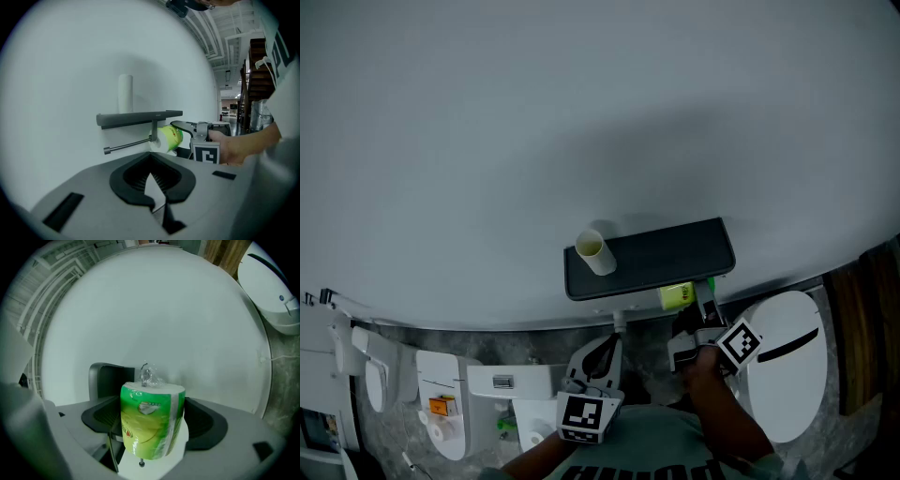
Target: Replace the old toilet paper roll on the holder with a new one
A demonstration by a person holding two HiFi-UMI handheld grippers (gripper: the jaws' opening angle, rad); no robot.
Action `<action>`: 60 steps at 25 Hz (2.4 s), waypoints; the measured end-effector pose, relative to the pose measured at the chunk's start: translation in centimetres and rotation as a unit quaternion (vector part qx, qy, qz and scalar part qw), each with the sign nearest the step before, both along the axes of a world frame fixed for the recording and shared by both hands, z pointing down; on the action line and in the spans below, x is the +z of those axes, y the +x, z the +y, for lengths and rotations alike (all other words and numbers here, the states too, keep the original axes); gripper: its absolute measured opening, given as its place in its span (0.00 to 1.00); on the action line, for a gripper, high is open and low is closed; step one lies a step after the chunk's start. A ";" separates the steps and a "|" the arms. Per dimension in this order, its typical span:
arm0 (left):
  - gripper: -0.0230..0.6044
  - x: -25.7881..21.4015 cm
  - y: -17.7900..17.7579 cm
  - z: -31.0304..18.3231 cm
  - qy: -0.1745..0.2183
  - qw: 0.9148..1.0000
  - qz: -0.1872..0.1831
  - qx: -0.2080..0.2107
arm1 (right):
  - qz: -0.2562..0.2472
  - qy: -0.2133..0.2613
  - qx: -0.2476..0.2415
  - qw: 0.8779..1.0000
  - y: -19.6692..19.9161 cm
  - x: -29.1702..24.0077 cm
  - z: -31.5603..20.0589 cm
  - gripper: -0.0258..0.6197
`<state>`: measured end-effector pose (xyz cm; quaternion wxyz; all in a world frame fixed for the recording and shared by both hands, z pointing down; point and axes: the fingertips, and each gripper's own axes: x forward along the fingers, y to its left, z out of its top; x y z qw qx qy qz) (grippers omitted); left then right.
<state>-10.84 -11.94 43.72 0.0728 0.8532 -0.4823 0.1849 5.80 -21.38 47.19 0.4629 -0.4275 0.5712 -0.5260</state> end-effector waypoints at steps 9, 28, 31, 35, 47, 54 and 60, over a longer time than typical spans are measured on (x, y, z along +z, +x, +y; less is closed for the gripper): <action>0.04 -0.6 3.1 -0.2 -0.001 1.000 0.017 0.008 | 0.058 -0.018 -0.040 0.997 1.9 1.6 4.9 0.69; 0.04 0.6 10.5 1.3 0.012 0.998 0.055 -0.039 | 0.494 0.057 -0.134 0.857 6.8 -2.8 9.1 0.37; 0.04 0.9 11.0 1.8 0.012 0.997 0.056 -0.047 | 0.559 0.063 -0.122 0.818 7.8 -3.6 9.4 0.09; 0.04 0.8 11.6 2.4 0.013 0.997 0.055 -0.053 | 0.608 0.084 -0.120 0.780 7.8 -4.4 10.0 0.06; 0.04 1.0 10.4 5.1 0.018 0.995 0.025 -0.096 | 0.618 0.124 -0.149 0.762 6.4 -3.4 11.0 0.05; 0.04 -0.1 10.3 6.5 0.027 0.997 0.013 -0.078 | 0.630 0.116 -0.118 0.759 8.1 -3.9 11.7 0.05; 0.04 -1.5 9.3 9.1 0.061 0.996 0.032 -0.048 | 0.640 0.099 -0.099 0.755 6.5 -4.6 15.0 0.05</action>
